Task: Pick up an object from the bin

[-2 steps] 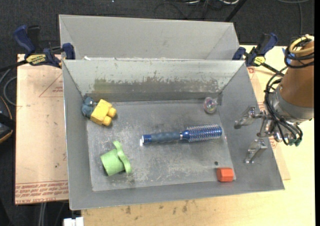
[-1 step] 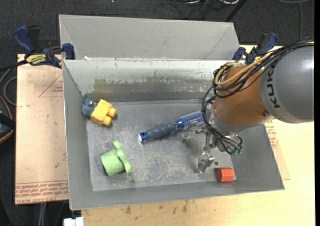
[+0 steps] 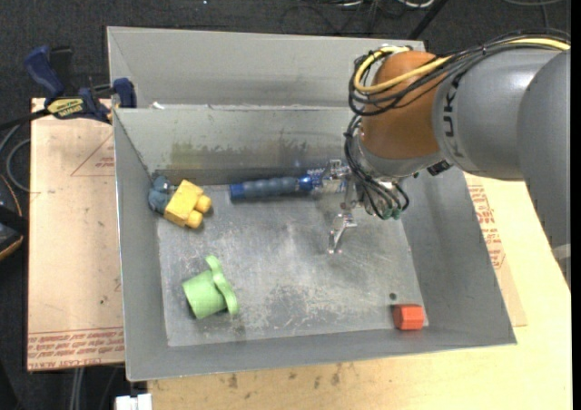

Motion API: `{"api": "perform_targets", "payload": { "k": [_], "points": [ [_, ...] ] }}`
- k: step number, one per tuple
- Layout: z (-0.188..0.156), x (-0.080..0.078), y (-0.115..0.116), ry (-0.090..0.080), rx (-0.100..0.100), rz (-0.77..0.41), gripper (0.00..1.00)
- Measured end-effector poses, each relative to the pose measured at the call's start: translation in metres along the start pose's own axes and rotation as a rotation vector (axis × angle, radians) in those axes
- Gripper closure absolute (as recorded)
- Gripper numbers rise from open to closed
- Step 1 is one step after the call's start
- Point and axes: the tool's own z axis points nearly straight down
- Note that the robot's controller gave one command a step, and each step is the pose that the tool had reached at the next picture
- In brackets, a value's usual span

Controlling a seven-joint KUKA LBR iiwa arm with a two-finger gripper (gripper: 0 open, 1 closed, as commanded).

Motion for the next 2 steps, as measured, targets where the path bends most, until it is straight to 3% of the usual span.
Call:
{"api": "perform_targets", "payload": {
  "k": [1,2],
  "points": [
    [-0.091,-0.009,0.019,-0.007,0.000,0.052,0.00],
    [-0.002,-0.022,-0.002,-0.003,0.002,0.019,0.00]
  ]
}}
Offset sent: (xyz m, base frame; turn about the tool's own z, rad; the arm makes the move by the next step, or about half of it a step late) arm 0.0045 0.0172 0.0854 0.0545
